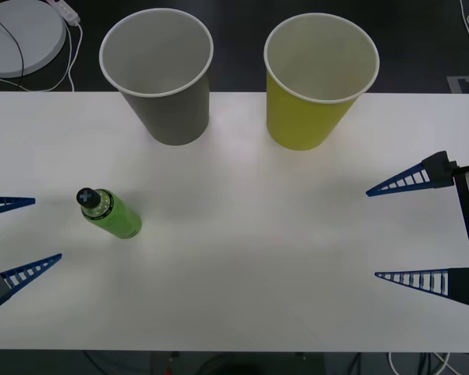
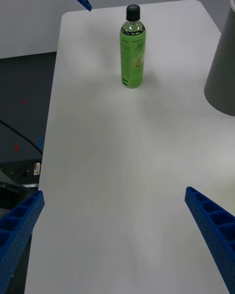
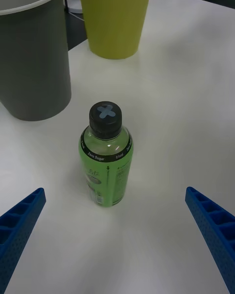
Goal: Put the can into the green bin and the plastic bottle into the gray bin
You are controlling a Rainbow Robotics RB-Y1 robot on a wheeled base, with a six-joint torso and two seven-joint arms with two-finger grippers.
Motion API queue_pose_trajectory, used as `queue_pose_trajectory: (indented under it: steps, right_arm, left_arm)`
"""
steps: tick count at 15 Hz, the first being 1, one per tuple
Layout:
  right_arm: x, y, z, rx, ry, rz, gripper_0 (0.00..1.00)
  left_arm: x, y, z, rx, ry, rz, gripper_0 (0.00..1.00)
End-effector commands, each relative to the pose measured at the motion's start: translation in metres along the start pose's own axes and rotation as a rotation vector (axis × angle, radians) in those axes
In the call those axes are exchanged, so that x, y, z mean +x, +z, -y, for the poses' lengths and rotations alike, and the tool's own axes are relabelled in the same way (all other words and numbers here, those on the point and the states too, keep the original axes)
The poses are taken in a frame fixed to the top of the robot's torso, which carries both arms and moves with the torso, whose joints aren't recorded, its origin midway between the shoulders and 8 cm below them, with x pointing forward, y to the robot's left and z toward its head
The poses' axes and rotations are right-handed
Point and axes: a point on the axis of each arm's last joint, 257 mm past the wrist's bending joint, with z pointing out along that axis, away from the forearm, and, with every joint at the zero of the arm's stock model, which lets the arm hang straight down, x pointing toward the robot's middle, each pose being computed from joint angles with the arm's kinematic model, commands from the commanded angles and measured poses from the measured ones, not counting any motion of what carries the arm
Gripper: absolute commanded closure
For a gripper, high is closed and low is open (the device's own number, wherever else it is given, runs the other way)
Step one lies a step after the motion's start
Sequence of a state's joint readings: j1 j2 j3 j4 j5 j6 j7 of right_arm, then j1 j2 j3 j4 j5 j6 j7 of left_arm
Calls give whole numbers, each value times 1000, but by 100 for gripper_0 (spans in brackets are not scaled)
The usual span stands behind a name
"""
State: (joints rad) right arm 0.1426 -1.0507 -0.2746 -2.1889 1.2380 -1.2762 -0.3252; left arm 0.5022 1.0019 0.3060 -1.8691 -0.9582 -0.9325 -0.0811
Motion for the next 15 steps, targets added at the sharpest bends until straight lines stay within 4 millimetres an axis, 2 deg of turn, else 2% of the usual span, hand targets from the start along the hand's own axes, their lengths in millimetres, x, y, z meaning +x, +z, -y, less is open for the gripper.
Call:
queue_pose_trajectory:
  steps: [1,7,11,15]
  right_arm:
    - [0,0,0,0,0,0,0]
    - [0,0,0,0,0,0,0]
    - [0,0,0,0,0,0,0]
    - [0,0,0,0,0,0,0]
  left_arm:
    - [6,2,-2,-9,-4,31,0]
    - [30,3,-7,-39,-16,36,0]
    - [44,14,-5,-74,-20,39,0]
    - [47,29,-7,-97,-6,47,0]
